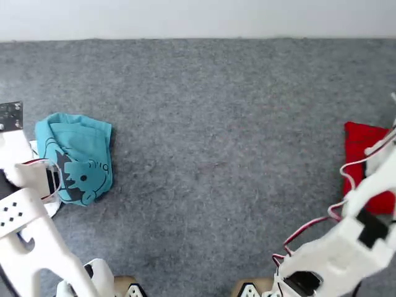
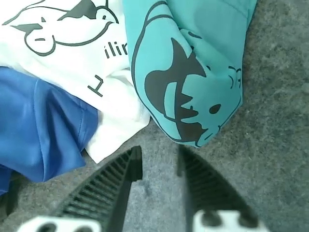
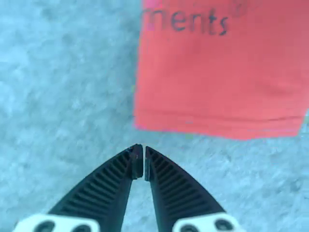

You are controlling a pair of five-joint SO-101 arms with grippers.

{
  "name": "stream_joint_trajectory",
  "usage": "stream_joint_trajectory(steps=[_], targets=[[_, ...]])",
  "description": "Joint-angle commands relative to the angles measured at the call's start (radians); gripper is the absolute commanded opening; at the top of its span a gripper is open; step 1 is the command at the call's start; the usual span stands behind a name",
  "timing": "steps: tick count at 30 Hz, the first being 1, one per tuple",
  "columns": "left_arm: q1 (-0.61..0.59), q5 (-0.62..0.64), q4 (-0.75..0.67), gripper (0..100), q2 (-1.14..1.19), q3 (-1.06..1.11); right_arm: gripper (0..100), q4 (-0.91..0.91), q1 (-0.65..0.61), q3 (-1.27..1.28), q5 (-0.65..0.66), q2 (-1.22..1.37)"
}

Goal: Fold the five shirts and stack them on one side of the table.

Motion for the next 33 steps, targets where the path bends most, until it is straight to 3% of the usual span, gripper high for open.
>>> stream_joint_trajectory(steps=[1,5,8,13,18,22,29,33], targets=[[0.011,-0.008,-0.068,24,-0.008,0.024,0.9,0.042,-0.036,0.190,-0.012,-0.223],[0.084,-0.051,-0.137,24,0.086,0.058,0.9,0.041,-0.088,0.420,-0.014,-0.387],[0.107,-0.012,-0.232,24,0.193,0.047,0.9,0.041,-0.127,0.549,-0.014,-0.489],[0.144,0.025,-0.345,22,0.384,0.035,0.9,0.041,-0.143,0.603,-0.014,-0.636],[0.278,-0.018,-0.394,1,0.457,0.035,0.9,0.041,-0.143,0.606,-0.014,-0.746],[0.453,-0.026,-0.390,1,0.456,0.033,0.9,0.042,-0.137,0.608,-0.014,-0.819],[0.865,0.005,-0.376,1,0.454,0.033,0.9,0.041,-0.019,0.620,-0.006,-0.872],[1.111,-0.080,-0.368,1,0.454,0.033,0.9,0.041,0.064,0.635,-0.005,-0.871]])
